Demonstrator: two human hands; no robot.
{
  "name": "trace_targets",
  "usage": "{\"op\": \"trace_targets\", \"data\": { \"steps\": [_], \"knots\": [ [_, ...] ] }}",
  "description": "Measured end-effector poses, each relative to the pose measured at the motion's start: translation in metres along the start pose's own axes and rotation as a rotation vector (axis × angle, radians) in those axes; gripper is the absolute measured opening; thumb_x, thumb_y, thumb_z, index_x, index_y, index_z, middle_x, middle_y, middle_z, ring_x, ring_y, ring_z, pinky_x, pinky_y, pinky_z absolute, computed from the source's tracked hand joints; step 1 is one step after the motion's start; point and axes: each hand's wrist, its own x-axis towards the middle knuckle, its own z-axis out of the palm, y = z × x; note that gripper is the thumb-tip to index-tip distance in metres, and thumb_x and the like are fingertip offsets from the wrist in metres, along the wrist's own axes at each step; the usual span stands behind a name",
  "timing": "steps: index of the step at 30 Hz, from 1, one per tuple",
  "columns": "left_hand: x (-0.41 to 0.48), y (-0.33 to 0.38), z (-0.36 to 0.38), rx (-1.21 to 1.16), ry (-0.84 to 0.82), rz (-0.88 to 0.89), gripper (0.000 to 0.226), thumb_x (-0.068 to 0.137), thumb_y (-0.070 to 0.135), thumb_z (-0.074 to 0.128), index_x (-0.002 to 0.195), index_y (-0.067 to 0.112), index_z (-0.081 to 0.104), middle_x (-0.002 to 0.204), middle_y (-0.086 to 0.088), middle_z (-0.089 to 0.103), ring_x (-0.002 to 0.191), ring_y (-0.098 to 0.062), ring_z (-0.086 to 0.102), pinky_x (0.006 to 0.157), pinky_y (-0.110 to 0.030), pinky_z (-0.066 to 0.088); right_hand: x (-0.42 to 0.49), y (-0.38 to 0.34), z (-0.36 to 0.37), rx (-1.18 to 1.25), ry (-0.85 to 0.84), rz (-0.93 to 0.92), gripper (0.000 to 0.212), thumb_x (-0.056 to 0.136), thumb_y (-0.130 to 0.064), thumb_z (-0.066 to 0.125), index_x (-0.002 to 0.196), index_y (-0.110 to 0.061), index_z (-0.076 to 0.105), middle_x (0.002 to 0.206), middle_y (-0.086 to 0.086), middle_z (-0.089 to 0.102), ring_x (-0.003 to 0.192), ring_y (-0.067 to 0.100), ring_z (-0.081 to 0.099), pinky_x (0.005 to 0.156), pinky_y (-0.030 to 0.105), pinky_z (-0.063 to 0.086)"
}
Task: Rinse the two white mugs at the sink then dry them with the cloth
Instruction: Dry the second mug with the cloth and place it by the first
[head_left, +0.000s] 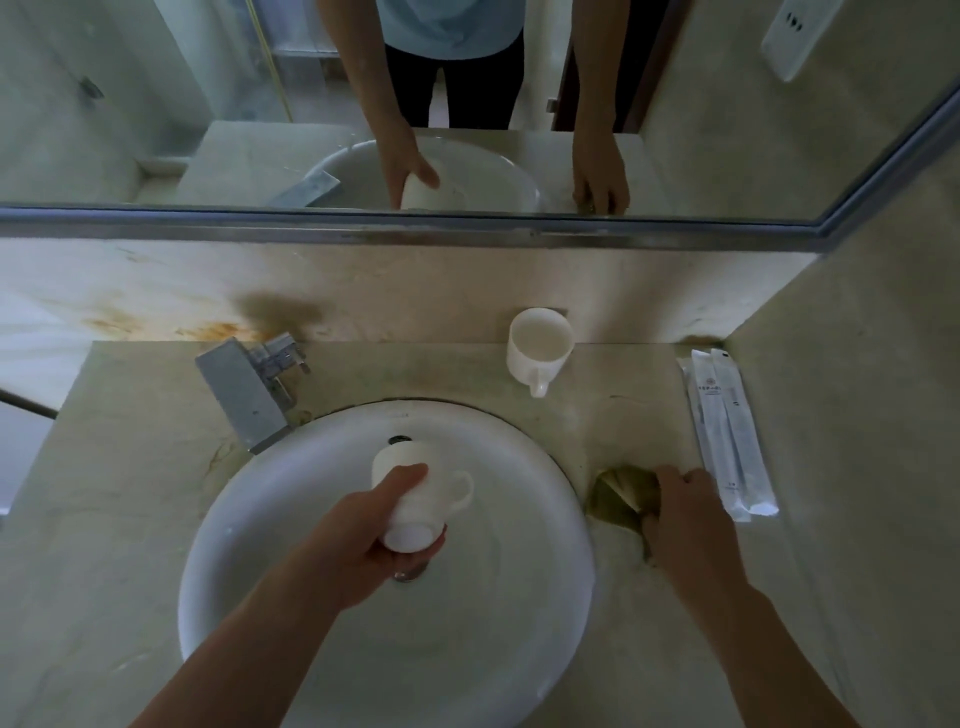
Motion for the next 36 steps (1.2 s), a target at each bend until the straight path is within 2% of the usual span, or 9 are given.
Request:
{"op": "trace_targets", "data": {
  "steps": [6, 10, 13, 15, 18, 23, 27, 32, 36],
  "knots": [
    [0.000, 0.005, 0.001, 0.178, -0.053, 0.161, 0.043, 0.092, 0.025, 0.081, 0.125, 0.006, 0.063, 0.123, -0.022, 0.073, 0.109, -0.038, 0.074, 0.084, -0.048, 0.067, -0.004, -0.076, -0.042, 0.379, 0.032, -0.277, 0.047, 0.093, -0.016, 0.074, 0.138, -0.019, 0.063, 0.114, 0.001, 0.057, 0.090, 0.010, 0.057, 0.080, 0.017, 0.048],
    [-0.002, 0.013, 0.003, 0.280, -0.122, 0.250, 0.060, 0.086, 0.029, 0.088, 0.133, 0.008, 0.059, 0.122, -0.024, 0.074, 0.105, -0.036, 0.076, 0.088, -0.051, 0.065, -0.008, -0.140, -0.049, 0.595, -0.104, -0.481, 0.059, 0.099, -0.034, 0.070, 0.154, -0.027, 0.051, 0.142, -0.003, 0.053, 0.124, 0.011, 0.055, 0.108, 0.027, 0.044],
    [-0.008, 0.021, -0.001, 0.334, -0.138, 0.297, 0.075, 0.070, 0.042, 0.090, 0.133, 0.013, 0.060, 0.122, -0.019, 0.076, 0.107, -0.035, 0.077, 0.090, -0.053, 0.065, -0.011, -0.167, -0.045, 0.631, -0.249, -0.612, 0.059, 0.106, -0.045, 0.056, 0.161, -0.027, 0.044, 0.167, -0.010, 0.034, 0.148, 0.002, 0.036, 0.119, 0.017, 0.029],
    [-0.011, 0.027, -0.007, 0.373, -0.147, 0.321, 0.085, 0.062, 0.050, 0.091, 0.135, 0.019, 0.060, 0.126, -0.015, 0.076, 0.111, -0.036, 0.077, 0.091, -0.056, 0.065, -0.014, -0.172, -0.044, 0.611, -0.279, -0.694, 0.051, 0.109, -0.042, 0.052, 0.157, -0.027, 0.049, 0.163, -0.014, 0.039, 0.144, -0.005, 0.036, 0.114, 0.010, 0.028],
    [-0.016, 0.033, -0.017, 0.448, -0.240, 0.331, 0.077, 0.070, 0.040, 0.091, 0.138, 0.021, 0.060, 0.128, -0.016, 0.076, 0.114, -0.038, 0.076, 0.096, -0.060, 0.062, -0.017, -0.174, -0.041, 0.523, -0.226, -0.752, 0.041, 0.103, -0.054, 0.051, 0.135, -0.031, 0.063, 0.122, -0.013, 0.065, 0.113, 0.005, 0.060, 0.100, 0.027, 0.049],
    [-0.028, 0.037, -0.024, 0.550, -0.348, 0.416, 0.070, 0.078, 0.029, 0.089, 0.141, 0.022, 0.059, 0.130, -0.015, 0.074, 0.119, -0.038, 0.073, 0.102, -0.063, 0.058, -0.030, -0.182, -0.049, 0.632, -0.258, -0.678, 0.035, 0.099, -0.054, 0.055, 0.091, -0.022, 0.065, 0.078, -0.003, 0.065, 0.075, 0.016, 0.063, 0.070, 0.028, 0.053],
    [-0.040, 0.042, -0.024, 0.623, -0.347, 0.524, 0.063, 0.079, 0.021, 0.089, 0.136, 0.025, 0.063, 0.125, -0.007, 0.077, 0.115, -0.030, 0.075, 0.100, -0.055, 0.061, -0.041, -0.188, -0.061, 0.751, -0.301, -0.605, 0.028, 0.105, -0.042, 0.061, 0.087, -0.022, 0.068, 0.075, -0.006, 0.067, 0.072, 0.010, 0.064, 0.069, 0.023, 0.053],
    [-0.071, 0.054, -0.016, 0.805, -0.159, 0.722, 0.077, 0.059, 0.048, 0.089, 0.127, 0.027, 0.060, 0.116, 0.000, 0.074, 0.108, -0.021, 0.074, 0.093, -0.048, 0.064, -0.058, -0.204, -0.083, 0.716, -0.244, -0.535, 0.039, 0.104, -0.046, 0.059, 0.091, -0.010, 0.066, 0.079, 0.003, 0.068, 0.073, 0.016, 0.064, 0.073, 0.035, 0.055],
    [-0.099, 0.060, -0.011, 0.912, -0.114, 0.825, 0.088, 0.055, 0.052, 0.088, 0.131, 0.024, 0.053, 0.116, 0.008, 0.067, 0.108, -0.016, 0.069, 0.092, -0.045, 0.063, -0.072, -0.204, -0.110, 0.684, -0.252, -0.533, 0.040, 0.106, -0.047, 0.056, 0.103, -0.008, 0.069, 0.076, -0.001, 0.065, 0.055, -0.001, 0.057, 0.045, 0.012, 0.043]
  ]
}}
